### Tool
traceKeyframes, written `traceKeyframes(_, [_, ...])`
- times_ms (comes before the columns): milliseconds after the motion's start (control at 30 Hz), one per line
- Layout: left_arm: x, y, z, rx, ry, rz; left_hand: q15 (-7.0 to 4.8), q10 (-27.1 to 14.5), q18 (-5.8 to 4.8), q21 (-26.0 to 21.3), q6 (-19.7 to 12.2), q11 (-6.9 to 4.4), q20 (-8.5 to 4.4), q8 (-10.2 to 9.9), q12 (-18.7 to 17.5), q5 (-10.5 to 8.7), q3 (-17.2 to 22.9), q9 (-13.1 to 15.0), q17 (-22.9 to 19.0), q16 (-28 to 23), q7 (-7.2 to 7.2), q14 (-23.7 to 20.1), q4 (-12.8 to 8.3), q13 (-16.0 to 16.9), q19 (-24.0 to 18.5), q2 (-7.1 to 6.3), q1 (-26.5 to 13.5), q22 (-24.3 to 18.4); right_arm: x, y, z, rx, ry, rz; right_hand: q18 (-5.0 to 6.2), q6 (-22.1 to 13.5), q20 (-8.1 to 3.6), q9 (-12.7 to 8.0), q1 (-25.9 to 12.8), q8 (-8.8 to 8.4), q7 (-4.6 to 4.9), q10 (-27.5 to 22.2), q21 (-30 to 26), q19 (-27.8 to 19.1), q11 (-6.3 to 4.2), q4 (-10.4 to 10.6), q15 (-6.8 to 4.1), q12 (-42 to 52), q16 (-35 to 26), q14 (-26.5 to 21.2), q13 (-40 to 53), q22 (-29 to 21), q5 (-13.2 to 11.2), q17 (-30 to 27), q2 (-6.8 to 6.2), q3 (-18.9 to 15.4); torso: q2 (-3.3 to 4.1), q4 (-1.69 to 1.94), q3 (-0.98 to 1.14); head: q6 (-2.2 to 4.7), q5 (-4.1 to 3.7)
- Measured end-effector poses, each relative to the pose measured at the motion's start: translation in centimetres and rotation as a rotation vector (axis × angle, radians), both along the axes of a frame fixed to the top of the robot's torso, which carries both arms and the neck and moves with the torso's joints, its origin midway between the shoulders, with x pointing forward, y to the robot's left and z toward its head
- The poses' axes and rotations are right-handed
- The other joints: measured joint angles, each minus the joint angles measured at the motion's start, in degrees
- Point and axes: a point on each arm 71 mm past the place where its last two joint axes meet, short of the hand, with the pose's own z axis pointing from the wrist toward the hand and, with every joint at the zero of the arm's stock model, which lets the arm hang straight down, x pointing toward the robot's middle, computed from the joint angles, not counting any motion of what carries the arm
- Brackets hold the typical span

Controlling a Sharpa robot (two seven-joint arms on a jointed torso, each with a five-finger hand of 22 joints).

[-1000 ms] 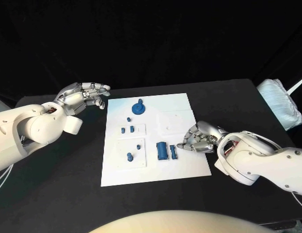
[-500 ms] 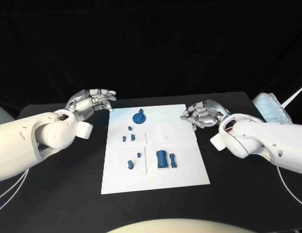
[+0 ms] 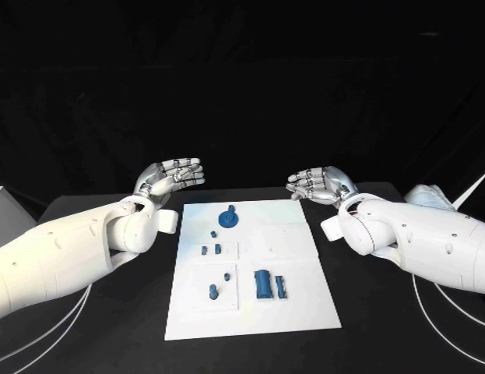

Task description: Assemble the parts on the task board

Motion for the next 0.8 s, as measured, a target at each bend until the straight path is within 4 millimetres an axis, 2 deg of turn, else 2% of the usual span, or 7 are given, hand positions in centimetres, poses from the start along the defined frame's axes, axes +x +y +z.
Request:
traceKeyframes(67, [0.0,-0.2,-0.1,-0.002,0.000,0.000,-0.72,-4.3,-1.09,-2.0,-3.4,-0.67,-1.19,-1.5,-1.5,-0.94,-2.8,-1.3,-1.3,-2.5,-0.92,-3.8,-0.4,-0.3,-3.1,0.82,-1.4,-2.2,0.1,0.2,-0.1,0.010,0.000,0.001,0.00,-3.3,-0.75,-2.5,-1.9,-1.48,-0.75,-3.9,-0.2,-3.9,-0.56,-1.3,-0.46,-1.6,-2.9,-3.9,-3.0,-3.8,-0.7,-3.0,1.47,-1.8,-0.15,0.07,0.02,0.15,0.15])
traceKeyframes(200, [-0.1,0.0,-0.1,0.000,0.004,0.002,-5.10,-25.7,-5.45,-7.5,-21.4,-5.56,-7.99,-7.3,-5.3,-4.87,-14.4,-6.6,-5.8,-9.8,-4.94,-21.5,-2.5,-1.8,-18.7,4.85,-12.2,-9.2,-0.1,0.1,0.0,0.017,0.001,-0.003,-4.28,-23.7,-6.59,-12.6,-13.2,-6.66,-5.95,-27.5,-1.8,-24.8,-4.49,-5.9,-3.35,-6.9,-10.8,-27.0,-9.8,-15.0,-3.9,-13.5,6.48,-12.5,-0.16,0.09,0.01,0.31,0.09])
traceKeyframes(333, [-0.7,-0.6,-0.4,-0.004,0.014,-0.003,-7.66,-38.1,-7.20,-10.6,-31.9,-8.40,-11.88,-10.6,-7.3,-7.10,-21.1,-9.7,-8.4,-13.9,-7.21,-31.7,-3.8,-2.7,-27.7,7.11,-21.9,-13.3,-1.0,0.7,-0.2,0.049,0.012,-0.003,-6.72,-35.0,-9.88,-18.2,-22.6,-9.49,-8.76,-40.6,-2.4,-36.4,-6.67,-8.5,-5.01,-9.9,-15.0,-39.9,-13.4,-21.0,-5.8,-19.3,9.18,-18.4,-0.53,0.29,0.05,1.25,0.10])
traceKeyframes(433, [-1.5,-1.4,-0.4,-0.010,0.023,-0.008,-8.82,-43.9,-8.08,-12.1,-36.7,-9.71,-13.71,-12.2,-8.2,-8.15,-24.2,-11.2,-9.6,-15.7,-8.26,-36.4,-4.4,-3.1,-31.9,8.15,-40.8,-15.1,-2.1,1.7,-0.3,0.099,0.020,-0.005,-7.70,-40.3,-11.42,-20.9,-41.2,-10.81,-10.05,-46.7,-2.8,-41.9,-7.70,-9.7,-5.78,-11.2,-16.9,-45.9,-15.0,-23.9,-6.6,-22.0,10.46,-21.2,-1.07,0.58,0.11,2.42,0.21])
traceKeyframes(533, [-2.6,-2.3,-0.5,-0.011,0.033,-0.001,-9.52,-47.2,-8.80,-12.9,-39.6,-10.50,-14.77,-13.1,-8.6,-8.54,-26.0,-12.0,-10.3,-16.9,-8.88,-39.2,-4.7,-3.3,-34.3,8.76,-54.9,-16.2,-3.4,2.7,-0.1,0.159,0.024,-0.017,-8.08,-43.5,-12.38,-22.5,-55.6,-11.59,-10.85,-50.4,-3.1,-45.2,-8.35,-10.4,-6.31,-12.1,-18.1,-49.6,-16.0,-25.6,-7.0,-23.7,11.27,-22.8,-1.74,0.92,0.16,3.68,0.29])
traceKeyframes(667, [-4.4,-3.5,-0.6,-0.004,0.050,0.021,-10.09,-49.7,-9.00,-13.4,-41.7,-11.02,-15.60,-13.7,-9.0,-8.99,-27.3,-12.6,-10.8,-17.4,-9.36,-41.1,-5.0,-3.4,-36.1,9.19,-65.1,-17.0,-5.5,3.7,0.1,0.244,0.031,-0.059,-8.28,-45.8,-13.04,-23.6,-66.0,-12.03,-11.42,-53.0,-3.1,-47.4,-8.75,-11.1,-6.66,-12.6,-18.8,-52.2,-16.7,-26.8,-7.3,-24.9,11.83,-23.9,-2.42,1.31,0.23,4.77,0.37])
traceKeyframes(800, [-6.1,-4.5,-0.6,0.015,0.063,0.057,-10.33,-50.8,-8.99,-13.6,-42.6,-11.33,-15.98,-14.0,-9.3,-9.24,-27.9,-13.0,-11.0,-17.9,-9.65,-42.0,-5.2,-3.5,-36.9,9.44,-70.6,-17.4,-6.6,4.1,0.4,0.292,0.031,-0.111,-8.96,-46.8,-13.41,-24.2,-71.3,-12.36,-11.68,-54.2,-3.3,-48.4,-8.93,-11.2,-6.84,-12.6,-19.2,-53.4,-17.1,-27.4,-7.4,-25.5,12.12,-24.5,-2.67,1.46,0.27,5.06,0.39])
